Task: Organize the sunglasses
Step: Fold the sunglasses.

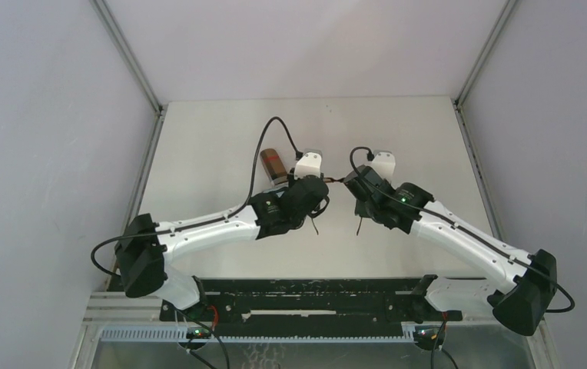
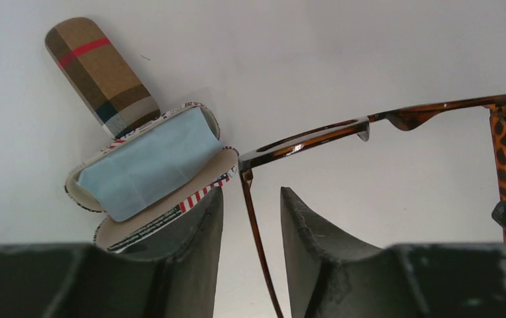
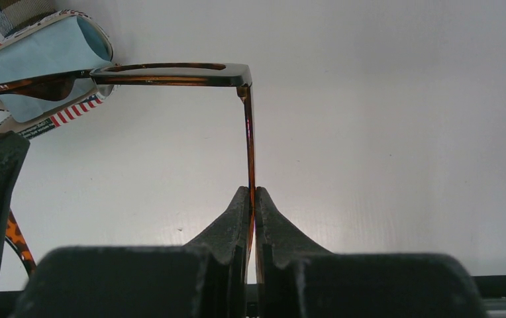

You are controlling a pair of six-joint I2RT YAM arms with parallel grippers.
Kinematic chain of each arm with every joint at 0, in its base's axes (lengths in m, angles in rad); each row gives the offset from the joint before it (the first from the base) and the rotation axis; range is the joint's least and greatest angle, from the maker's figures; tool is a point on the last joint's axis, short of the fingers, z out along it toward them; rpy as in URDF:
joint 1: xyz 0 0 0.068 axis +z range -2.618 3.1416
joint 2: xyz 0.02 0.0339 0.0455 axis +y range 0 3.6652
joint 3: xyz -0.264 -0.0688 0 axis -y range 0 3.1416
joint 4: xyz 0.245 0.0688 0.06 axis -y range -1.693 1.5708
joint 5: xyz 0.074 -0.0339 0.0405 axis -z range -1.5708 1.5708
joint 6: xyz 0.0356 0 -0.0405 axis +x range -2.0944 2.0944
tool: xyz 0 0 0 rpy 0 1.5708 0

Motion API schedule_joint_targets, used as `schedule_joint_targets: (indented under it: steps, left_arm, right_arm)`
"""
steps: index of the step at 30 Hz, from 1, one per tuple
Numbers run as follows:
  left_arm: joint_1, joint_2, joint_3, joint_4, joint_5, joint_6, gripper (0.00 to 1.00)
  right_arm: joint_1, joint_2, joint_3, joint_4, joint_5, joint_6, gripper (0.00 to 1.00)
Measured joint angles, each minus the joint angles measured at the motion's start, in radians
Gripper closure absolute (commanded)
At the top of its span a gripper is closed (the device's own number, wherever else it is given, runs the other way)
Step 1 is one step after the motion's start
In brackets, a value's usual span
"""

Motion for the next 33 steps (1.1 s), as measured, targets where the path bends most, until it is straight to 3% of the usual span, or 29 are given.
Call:
schedule_joint_targets:
  steps: [8, 19, 27, 33]
  left_arm:
    - [0.012, 0.040, 0.032, 0.001, 0.013, -0.015, 0.99]
    - [0.019, 0.055, 0.055, -0.008, 0.037, -0.033, 1.00]
    - [0.060, 0.039, 0.047, -0.003, 0.147, -0.081, 1.00]
    - [0.206, -0.140, -0.145, 0.146, 0.349, -0.153, 1.00]
  right_arm:
    - [-0.019, -0.038, -0.002, 0.005, -0.009, -0.045, 0.97]
    - [-0.051, -0.179, -0.073, 0.076, -0.040, -0.101, 0.48]
    - [-0.063, -0.423, -0.156, 0.181, -0.084, -0.172, 0.45]
    - [-0.069, -0.757, -0.317, 0.352, -0.110, -0.258, 0.45]
